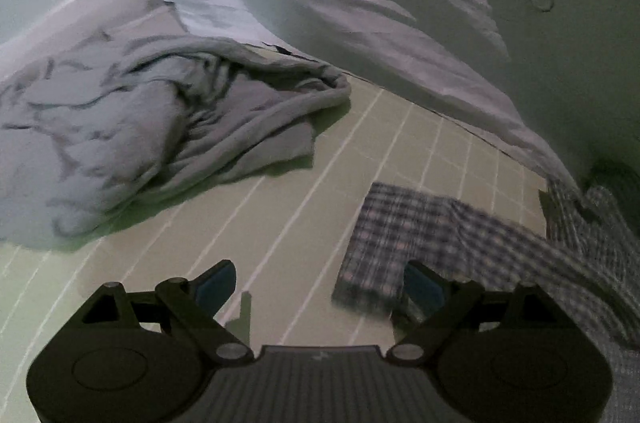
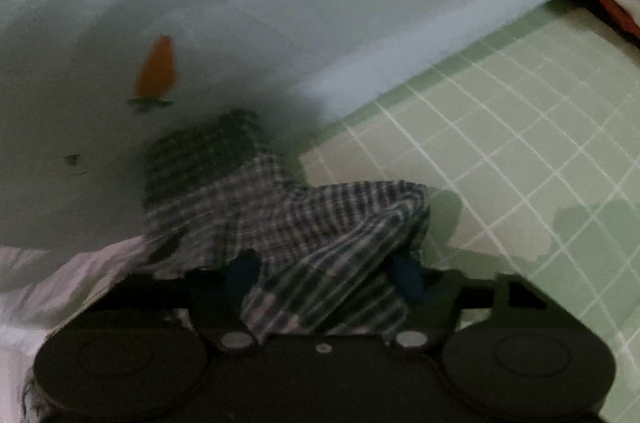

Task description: Fold clothes

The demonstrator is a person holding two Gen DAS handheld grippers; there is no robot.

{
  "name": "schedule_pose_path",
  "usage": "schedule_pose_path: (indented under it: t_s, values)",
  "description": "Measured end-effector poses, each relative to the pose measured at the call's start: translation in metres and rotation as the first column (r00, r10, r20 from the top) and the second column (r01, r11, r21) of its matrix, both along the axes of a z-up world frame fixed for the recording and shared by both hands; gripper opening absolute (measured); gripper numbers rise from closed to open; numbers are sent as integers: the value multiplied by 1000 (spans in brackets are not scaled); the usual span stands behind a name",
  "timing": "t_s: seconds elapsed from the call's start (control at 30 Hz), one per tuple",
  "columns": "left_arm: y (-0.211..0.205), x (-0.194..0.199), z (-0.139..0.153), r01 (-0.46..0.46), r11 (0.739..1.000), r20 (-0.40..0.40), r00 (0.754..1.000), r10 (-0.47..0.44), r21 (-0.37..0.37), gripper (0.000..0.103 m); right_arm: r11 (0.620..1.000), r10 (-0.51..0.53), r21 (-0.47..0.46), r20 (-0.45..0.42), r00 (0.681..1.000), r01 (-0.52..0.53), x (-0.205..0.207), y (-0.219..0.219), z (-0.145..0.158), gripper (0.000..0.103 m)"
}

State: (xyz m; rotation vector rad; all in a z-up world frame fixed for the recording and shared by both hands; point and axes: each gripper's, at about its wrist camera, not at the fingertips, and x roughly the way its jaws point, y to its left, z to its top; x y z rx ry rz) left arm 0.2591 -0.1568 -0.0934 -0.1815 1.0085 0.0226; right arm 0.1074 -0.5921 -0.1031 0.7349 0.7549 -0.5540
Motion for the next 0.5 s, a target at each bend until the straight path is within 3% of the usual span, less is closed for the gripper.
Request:
schedule_pose_path:
  t_s: [0.03,0.07,0.1,0.13,0.17,0.2,0.33,0.43,0.5]
  values:
    - [-2,6,-3,0,1000,-4,1000,0,-5,91,1000,-4,5,-3,1000,4,2,0,-2,58]
    - [-3,10,-6,3,1000,-5,1000,-3,-9,91,1000,1,3,-7,1000,-1,3,1,-3,42]
    - [-5,12,-8,10,1000,-4,1000,-10,-13,90,1000,12,-6,-15,1000,-12,4,2,-3,34]
    - [-7,14,-9,17,1000,-4,1000,-17,-16,88,1000,23,-15,-23,999,-23,6,3,-3,15]
    - [-8,15,-11,22,1000,-3,1000,-22,-20,85,999,35,-25,-28,999,-36,6,4,-3,6]
    - [-9,16,-12,23,999,-5,1000,-24,-22,83,998,50,-36,-28,998,-51,6,4,-2,6]
    - [-15,15,-14,27,998,-10,1000,-28,-51,49,992,102,-77,-22,995,-104,5,6,5,1]
    - [-18,15,-19,19,997,-28,999,-21,-77,0,986,126,-106,-4,992,-126,4,6,14,1]
    - [-16,13,-19,4,995,-20,1000,-6,-96,0,984,134,-123,19,991,-131,3,7,22,1]
